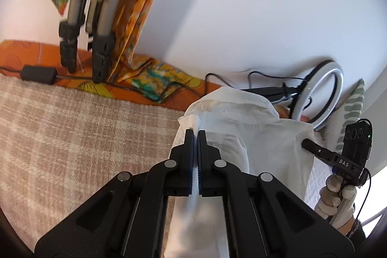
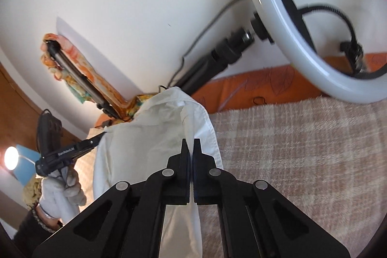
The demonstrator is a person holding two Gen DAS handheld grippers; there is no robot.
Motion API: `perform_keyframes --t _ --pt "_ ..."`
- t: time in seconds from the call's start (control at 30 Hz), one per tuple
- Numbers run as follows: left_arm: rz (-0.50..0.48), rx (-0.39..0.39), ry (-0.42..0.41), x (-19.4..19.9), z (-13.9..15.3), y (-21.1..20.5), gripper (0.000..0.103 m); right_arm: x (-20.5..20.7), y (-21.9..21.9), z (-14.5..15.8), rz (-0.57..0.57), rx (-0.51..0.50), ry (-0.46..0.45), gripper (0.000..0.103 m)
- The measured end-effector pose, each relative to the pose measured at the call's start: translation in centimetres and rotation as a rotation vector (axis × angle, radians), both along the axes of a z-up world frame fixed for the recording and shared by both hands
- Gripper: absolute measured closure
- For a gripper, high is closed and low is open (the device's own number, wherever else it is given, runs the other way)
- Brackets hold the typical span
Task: Fold small clothes
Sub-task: 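Grasp the folded hem edge with both tools near each other, then lift the hem edge with both tools and fold it over toward the collar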
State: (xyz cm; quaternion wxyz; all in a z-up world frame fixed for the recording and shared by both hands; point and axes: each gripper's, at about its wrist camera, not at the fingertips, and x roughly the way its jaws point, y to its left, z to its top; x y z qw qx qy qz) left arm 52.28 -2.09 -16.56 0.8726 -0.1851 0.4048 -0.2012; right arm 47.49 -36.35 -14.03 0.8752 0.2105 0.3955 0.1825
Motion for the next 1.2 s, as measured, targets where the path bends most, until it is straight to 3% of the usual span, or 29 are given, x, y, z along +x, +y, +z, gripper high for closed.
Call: perform_keyframes --t 0.37,0.67,0.93,1.2 --pt "0.001 0.024 -0.093 -6.9 5.7 0.5 0.103 -5.3 1.4 5.9 0.041 -0.028 -0.09 0.103" --pt "-0.005 0.019 -0.133 -15.0 8.4 1.2 0.103 -13.0 2.0 9.0 0.071 -0.042 -0.144 0.103" --pt "0.004 0.046 -0.129 -23.4 7.7 2.5 0.103 -20.4 3.1 8.2 0.098 -0.062 -0.154 0.103" --pt "0.007 0.089 -0.06 -29.5 3.3 3.0 0.103 -26.4 3.7 4.0 0.115 -0.127 -0.111 0.103"
